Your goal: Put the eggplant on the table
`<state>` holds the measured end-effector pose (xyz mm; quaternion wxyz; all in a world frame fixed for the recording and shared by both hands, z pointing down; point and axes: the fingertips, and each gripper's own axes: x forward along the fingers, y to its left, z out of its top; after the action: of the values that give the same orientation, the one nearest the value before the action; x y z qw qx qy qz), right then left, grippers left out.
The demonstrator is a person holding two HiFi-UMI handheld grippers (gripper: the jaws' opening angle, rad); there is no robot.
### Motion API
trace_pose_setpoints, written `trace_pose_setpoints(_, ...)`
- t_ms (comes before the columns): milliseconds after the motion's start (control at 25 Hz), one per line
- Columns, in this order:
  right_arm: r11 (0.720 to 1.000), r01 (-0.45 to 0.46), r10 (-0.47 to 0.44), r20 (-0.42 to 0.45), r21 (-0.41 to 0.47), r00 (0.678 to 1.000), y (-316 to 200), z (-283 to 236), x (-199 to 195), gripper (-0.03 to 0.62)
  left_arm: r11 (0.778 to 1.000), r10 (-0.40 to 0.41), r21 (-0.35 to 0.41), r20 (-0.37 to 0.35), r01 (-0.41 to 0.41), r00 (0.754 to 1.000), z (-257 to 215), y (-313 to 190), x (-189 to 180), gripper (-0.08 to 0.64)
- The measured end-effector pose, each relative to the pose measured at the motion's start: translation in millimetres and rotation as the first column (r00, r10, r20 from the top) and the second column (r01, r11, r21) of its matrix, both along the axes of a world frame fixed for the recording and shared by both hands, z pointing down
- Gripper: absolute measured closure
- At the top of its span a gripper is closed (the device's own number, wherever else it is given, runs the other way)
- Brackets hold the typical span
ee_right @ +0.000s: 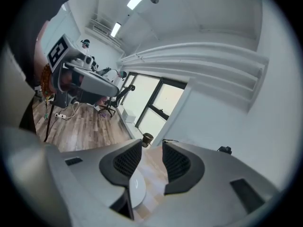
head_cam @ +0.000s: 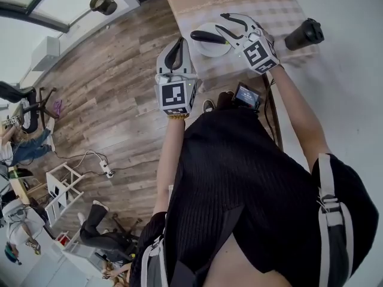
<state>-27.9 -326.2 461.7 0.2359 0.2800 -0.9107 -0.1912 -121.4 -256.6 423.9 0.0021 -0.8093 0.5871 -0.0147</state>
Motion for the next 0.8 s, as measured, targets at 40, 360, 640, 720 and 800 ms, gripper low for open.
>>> trace_pose_setpoints(40, 1.000, 0.010, -0.010, 0.008, 0.017, 1.000, 2.7, -9.4, -3.1, 0.448, 1.000, 0.010, 0.009, 0.001, -0.010, 1.000, -3.3, 0.2, 1.9, 0.571)
trace_pose_setpoints(360, 0.989, 0.042, -0.052, 0.072, 0.139, 0.996, 23.8, -69.5, -16.1, 0.448, 0.999, 0.018, 0.049, 0.015, -0.019, 1.000, -21.4, 0.2, 2.0, 0.571)
trace_pose_setpoints(640, 0.984, 0.012, -0.049, 0.202, 0.176, 0.978, 37.2, -121.5, -21.0, 0.460, 0.993, 0.026, 0.113, 0.011, -0.027, 1.000, -38.4, 0.0, -4.2, 0.571)
trace_pose_setpoints(720, 0.983, 0.000, -0.044, 0.233, 0.183, 0.972, 40.3, -134.5, -20.3, 0.468, 0.991, 0.037, 0.126, 0.005, -0.038, 0.999, -40.2, 1.6, -3.5, 0.571)
trace_pose_setpoints(800, 0.980, -0.004, -0.050, 0.264, 0.198, 0.963, 44.1, -145.2, -19.6, 0.468, 0.989, 0.046, 0.143, 0.002, -0.046, 0.999, -44.2, 3.4, -1.6, 0.571)
